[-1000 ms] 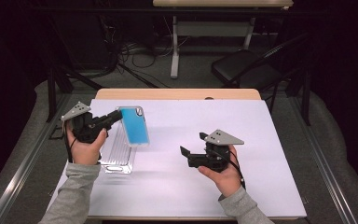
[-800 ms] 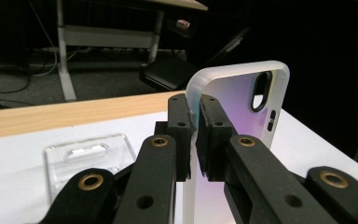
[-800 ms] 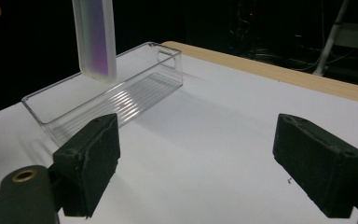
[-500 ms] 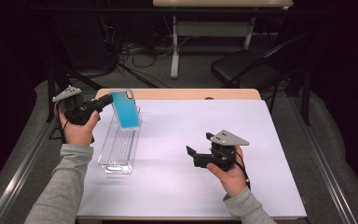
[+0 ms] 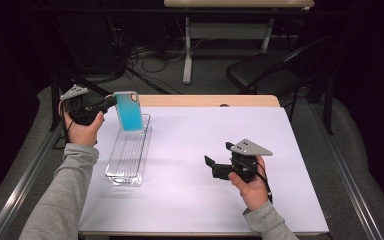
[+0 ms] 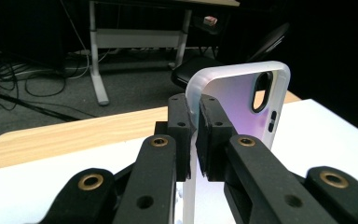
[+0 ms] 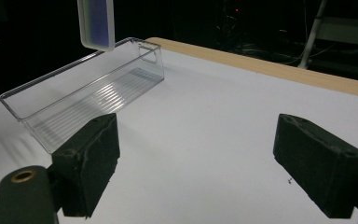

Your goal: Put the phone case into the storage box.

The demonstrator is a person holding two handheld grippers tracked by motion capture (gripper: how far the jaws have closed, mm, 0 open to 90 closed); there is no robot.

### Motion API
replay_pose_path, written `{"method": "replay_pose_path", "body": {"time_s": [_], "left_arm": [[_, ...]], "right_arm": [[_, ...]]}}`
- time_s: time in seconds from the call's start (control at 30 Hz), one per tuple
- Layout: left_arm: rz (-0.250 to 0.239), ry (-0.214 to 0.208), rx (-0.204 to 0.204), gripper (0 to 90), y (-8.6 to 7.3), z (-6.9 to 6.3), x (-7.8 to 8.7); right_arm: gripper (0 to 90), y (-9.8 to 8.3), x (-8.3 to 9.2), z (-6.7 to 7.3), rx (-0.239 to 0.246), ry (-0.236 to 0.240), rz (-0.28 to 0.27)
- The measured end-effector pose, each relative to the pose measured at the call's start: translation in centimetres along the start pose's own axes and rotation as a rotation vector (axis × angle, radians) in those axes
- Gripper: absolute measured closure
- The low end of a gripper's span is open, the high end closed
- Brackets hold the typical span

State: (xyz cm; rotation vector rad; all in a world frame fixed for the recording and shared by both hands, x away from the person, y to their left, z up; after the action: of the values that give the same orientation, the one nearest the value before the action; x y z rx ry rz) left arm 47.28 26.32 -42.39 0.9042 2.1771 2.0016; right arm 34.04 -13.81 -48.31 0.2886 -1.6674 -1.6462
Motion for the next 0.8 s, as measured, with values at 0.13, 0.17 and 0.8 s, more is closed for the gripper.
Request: {"method": "replay_pose_path", "body": {"time_s": [0.13, 0.17, 0.8], "left_arm": [[-0.006, 0.003, 0.006, 85.1, 0.0, 0.5, -0.4], [-0.005, 0.009, 0.005, 85.1, -0.1, 0.6, -0.4], [-0.027, 0.026, -0.009, 85.1, -0.7, 1.2, -2.4]], "right_arm": [[14.3, -0.2, 0.2, -0.3, -0.012, -0.01, 0.001], [14.3, -0.2, 0.3, -0.3, -0.013, -0.011, 0.002], [14.3, -1.1, 0.6, -1.1, -0.03, -0.033, 0.003]]}}
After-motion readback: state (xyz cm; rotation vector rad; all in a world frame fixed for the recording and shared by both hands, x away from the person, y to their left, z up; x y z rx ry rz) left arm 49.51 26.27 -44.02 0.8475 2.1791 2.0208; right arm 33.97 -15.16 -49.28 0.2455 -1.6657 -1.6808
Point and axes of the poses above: each handheld gripper's, and its own axes: x roughly backward along the jaws, y roughly out of its top, z roughly to its left, the point moved 4 cm from there along -x, roughly forward along the jaws, and after that the axes turned 5 degrees about y, right-handed, at the moved point
